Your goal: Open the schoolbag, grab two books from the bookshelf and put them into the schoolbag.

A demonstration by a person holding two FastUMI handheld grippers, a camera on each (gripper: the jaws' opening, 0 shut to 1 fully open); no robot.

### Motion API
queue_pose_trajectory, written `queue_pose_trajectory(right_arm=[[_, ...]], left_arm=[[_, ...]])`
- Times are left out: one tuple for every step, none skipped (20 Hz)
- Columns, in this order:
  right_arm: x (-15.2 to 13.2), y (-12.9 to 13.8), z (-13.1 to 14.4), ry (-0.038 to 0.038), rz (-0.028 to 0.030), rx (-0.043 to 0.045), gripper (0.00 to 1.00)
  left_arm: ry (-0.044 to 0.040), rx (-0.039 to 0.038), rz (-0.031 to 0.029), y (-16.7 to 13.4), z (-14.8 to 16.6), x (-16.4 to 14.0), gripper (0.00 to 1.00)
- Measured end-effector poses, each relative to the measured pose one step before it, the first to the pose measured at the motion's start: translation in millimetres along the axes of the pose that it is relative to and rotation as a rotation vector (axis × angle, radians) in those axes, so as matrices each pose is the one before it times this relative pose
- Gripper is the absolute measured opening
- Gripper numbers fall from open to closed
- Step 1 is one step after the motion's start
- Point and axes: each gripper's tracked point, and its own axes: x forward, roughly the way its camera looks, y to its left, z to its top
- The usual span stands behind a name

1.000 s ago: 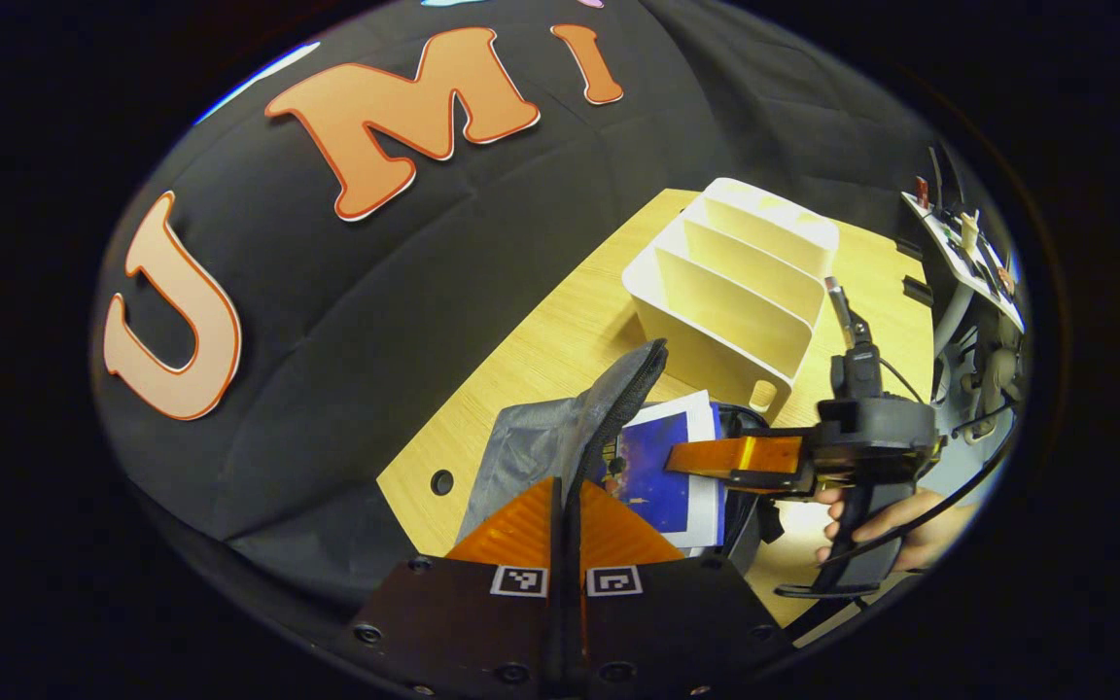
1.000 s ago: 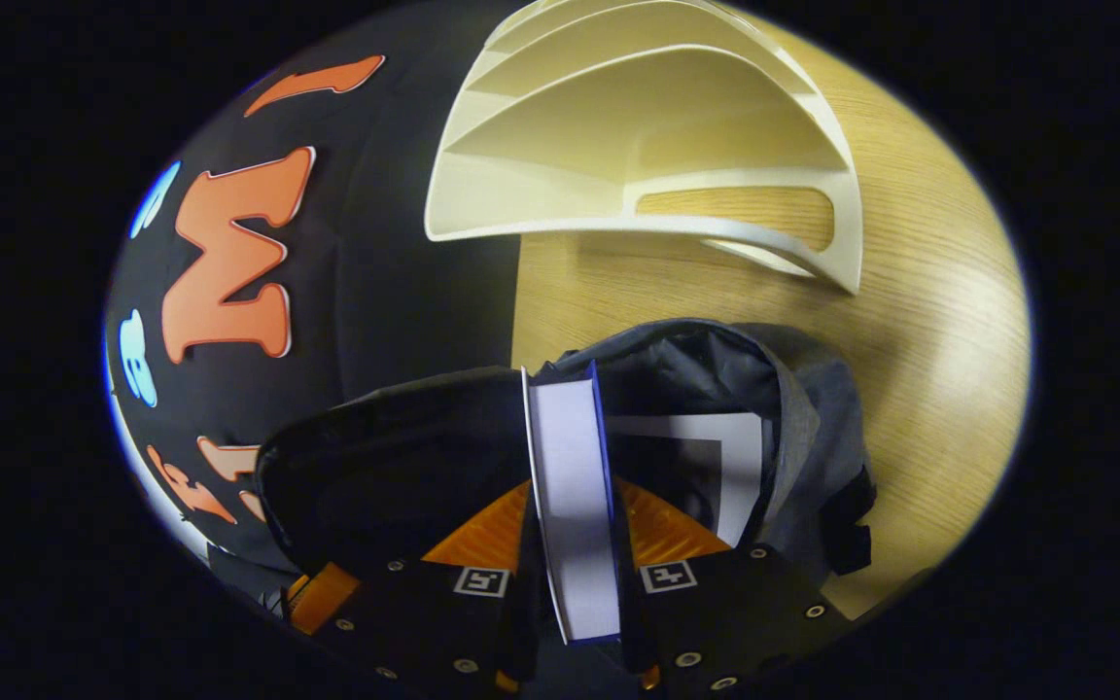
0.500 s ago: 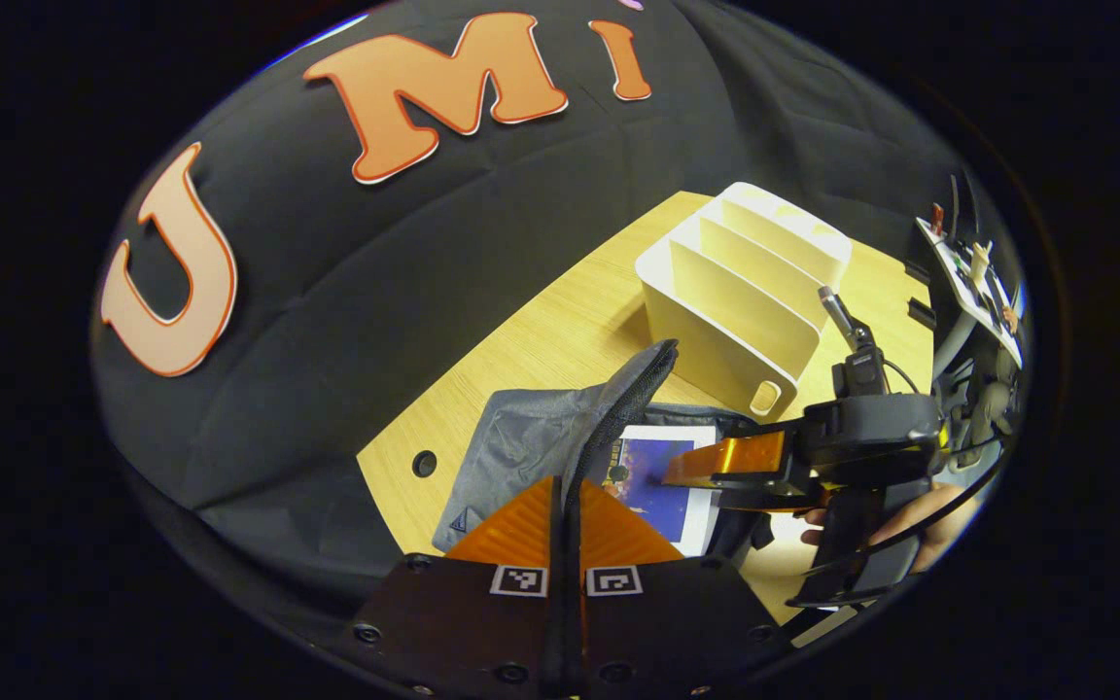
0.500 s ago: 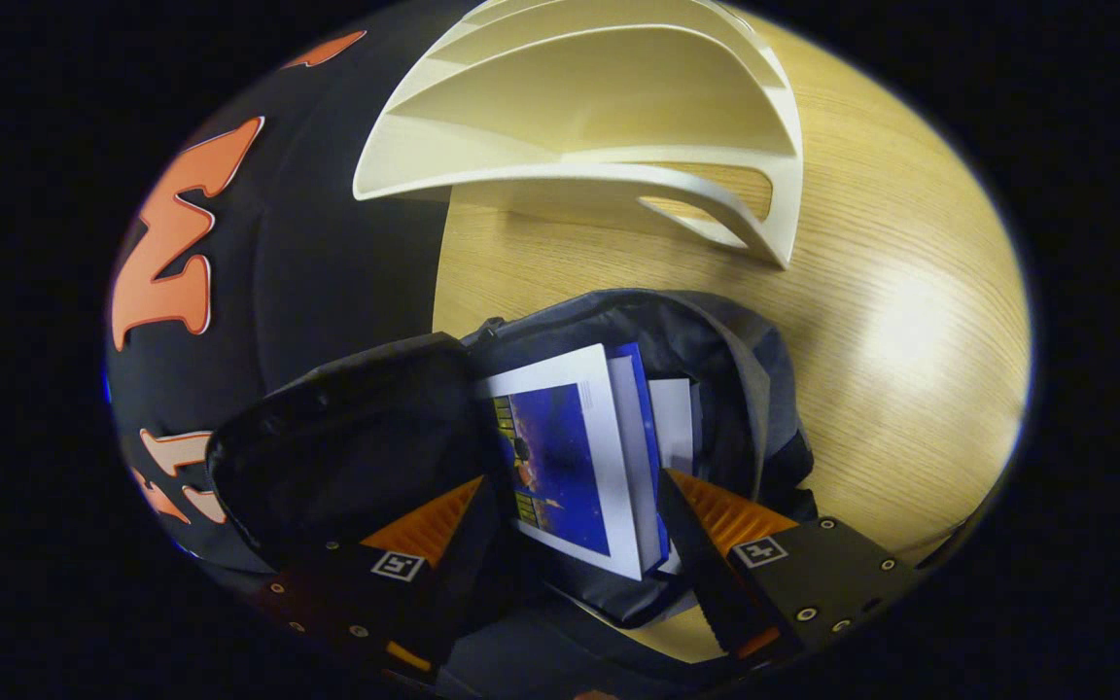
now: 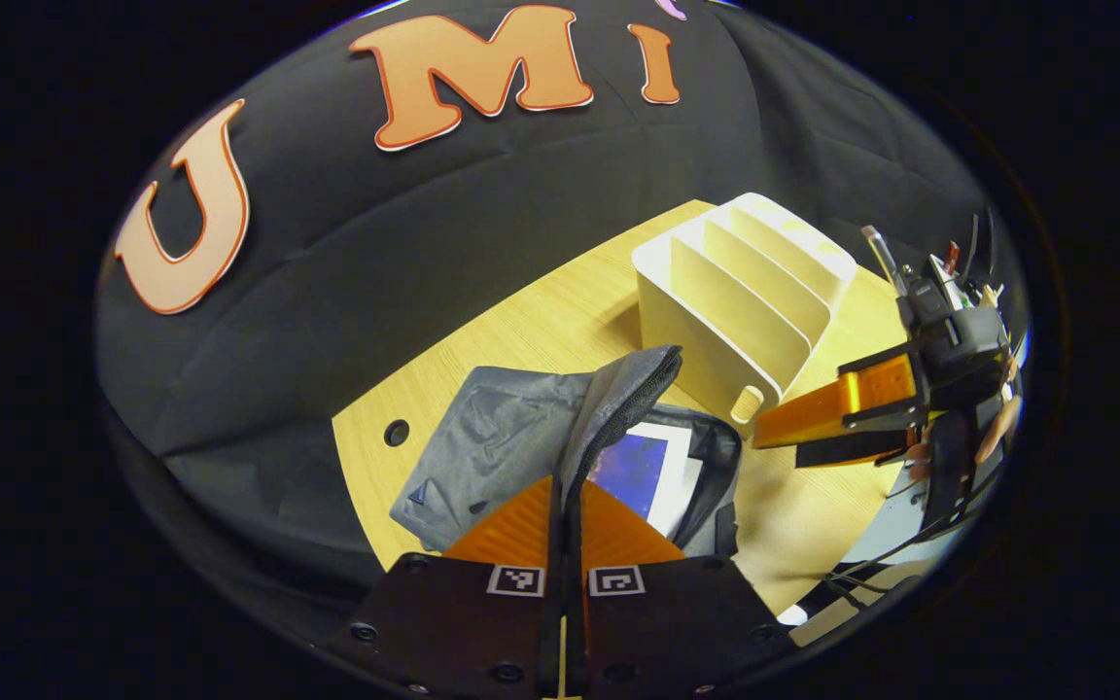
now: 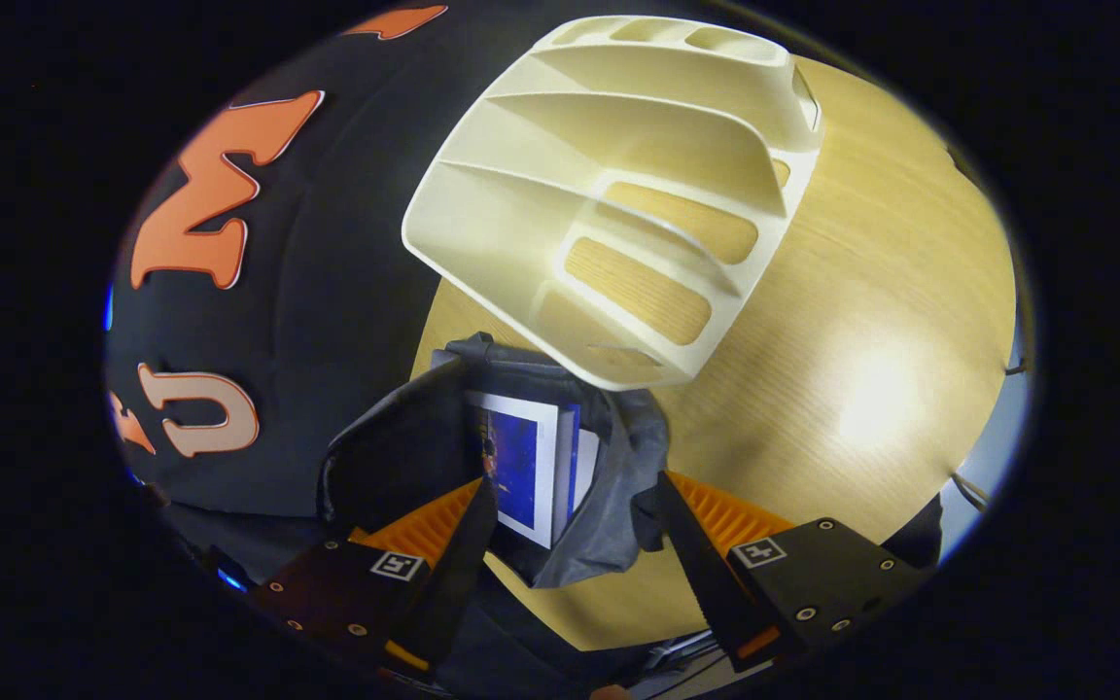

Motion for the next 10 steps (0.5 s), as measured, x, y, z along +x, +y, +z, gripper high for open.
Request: queue_pose_trajectory(right_arm=[[-8.43, -6.02, 3.04, 0.01397, -0.00317, -0.03054, 0.99], [-10.92, -11.24, 6.75, 0.009, -0.01844, -0.04238, 0.99], [-7.98, -9.46, 7.67, 0.00074, -0.02112, -0.03696, 0.99], [-6.03, -8.65, 7.15, -0.00313, -0.02093, -0.03871, 0.99], [-4.92, -8.56, 7.08, -0.00417, -0.02001, -0.03865, 0.99], [-5.76, -7.03, 5.6, 0.00045, -0.01684, -0.03725, 0.99], [-4.85, -6.2, 1.87, 0.00464, -0.00881, -0.03313, 0.98], [-5.91, -7.11, 5.75, 0.00033, -0.01015, -0.04584, 0.98], [-7.11, -9.82, 7.26, -0.00766, -0.01749, -0.0526, 0.99], [-4.95, -9.46, 7.39, -0.01604, -0.02336, -0.04808, 0.98]], left_arm=[[0.0126, -0.01201, 0.01524, -5.88, -7.04, -1.09, 0.04], [0.0085, -0.01397, 0.00227, -7.37, -6.11, -0.97, 0.05], [0.01587, -0.03099, -0.00948, -12.11, -9.48, 2.46, 0.0], [0.01552, -0.02558, -0.01113, -9.82, -6.42, 3.6, 0.07], [0.01259, -0.02399, -0.01306, -10.33, -6.53, 1.74, 0.15], [0.00712, -0.02729, -0.00987, -10.6, -9.2, 1.06, 0.31], [0.00748, -0.0239, 0.00979, -5.82, -5.42, 2.53, 0.47], [0.00914, -0.03265, -0.00714, -10.63, -6.07, -1.57, 0.63], [0.00062, -0.0349, 0.01101, -8.67, -3.0, -0.49, 0.82], [-0.00992, -0.0333, 0.01775, -4.85, -1.78, 3.54, 0.9]])
